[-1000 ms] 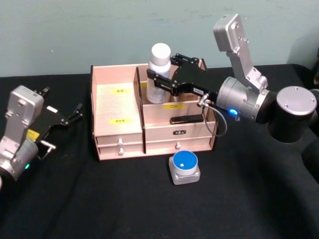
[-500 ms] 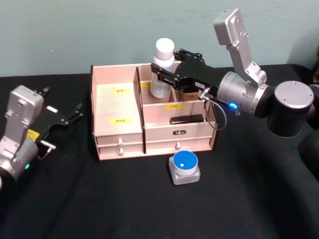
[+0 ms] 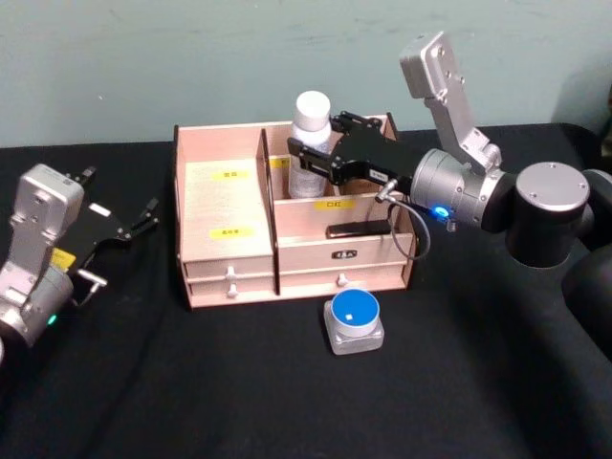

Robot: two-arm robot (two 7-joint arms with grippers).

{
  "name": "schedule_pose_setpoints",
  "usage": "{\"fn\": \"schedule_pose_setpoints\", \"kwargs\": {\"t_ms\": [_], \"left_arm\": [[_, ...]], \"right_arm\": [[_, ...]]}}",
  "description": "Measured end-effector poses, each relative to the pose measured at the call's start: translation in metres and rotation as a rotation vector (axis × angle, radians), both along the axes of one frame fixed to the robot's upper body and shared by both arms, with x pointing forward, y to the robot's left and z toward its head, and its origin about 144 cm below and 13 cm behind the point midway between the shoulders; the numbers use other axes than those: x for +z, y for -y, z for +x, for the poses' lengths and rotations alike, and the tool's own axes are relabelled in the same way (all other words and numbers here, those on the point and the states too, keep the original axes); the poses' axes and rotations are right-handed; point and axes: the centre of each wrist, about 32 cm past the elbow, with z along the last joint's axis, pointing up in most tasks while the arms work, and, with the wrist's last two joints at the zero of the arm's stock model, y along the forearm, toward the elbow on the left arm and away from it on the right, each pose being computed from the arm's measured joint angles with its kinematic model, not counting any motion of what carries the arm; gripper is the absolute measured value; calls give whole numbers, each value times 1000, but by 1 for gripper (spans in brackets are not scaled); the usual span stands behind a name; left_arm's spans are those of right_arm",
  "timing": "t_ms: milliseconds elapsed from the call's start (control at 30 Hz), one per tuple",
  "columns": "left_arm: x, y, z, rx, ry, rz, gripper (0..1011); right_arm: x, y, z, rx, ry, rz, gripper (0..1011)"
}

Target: Pick up the facial cleanser and watermelon frost from the table and place them into the tiered storage box.

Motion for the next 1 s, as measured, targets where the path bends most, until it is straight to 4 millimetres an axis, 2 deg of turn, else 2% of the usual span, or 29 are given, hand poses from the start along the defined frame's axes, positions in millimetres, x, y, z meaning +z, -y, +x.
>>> {"fn": "schedule_pose_setpoints", "kwargs": {"t_ms": [567, 933, 1000], "left_arm": [[0, 0, 0, 0, 0, 0, 1010], [0, 0, 0, 0, 0, 0, 1009], [0, 0, 0, 0, 0, 0, 1010]], "right_arm": [[-19, -2, 5, 6, -84, -43, 601], [-21, -3, 5, 5, -91, -47, 601], [-21, -2, 5, 6, -92, -49, 633]]}}
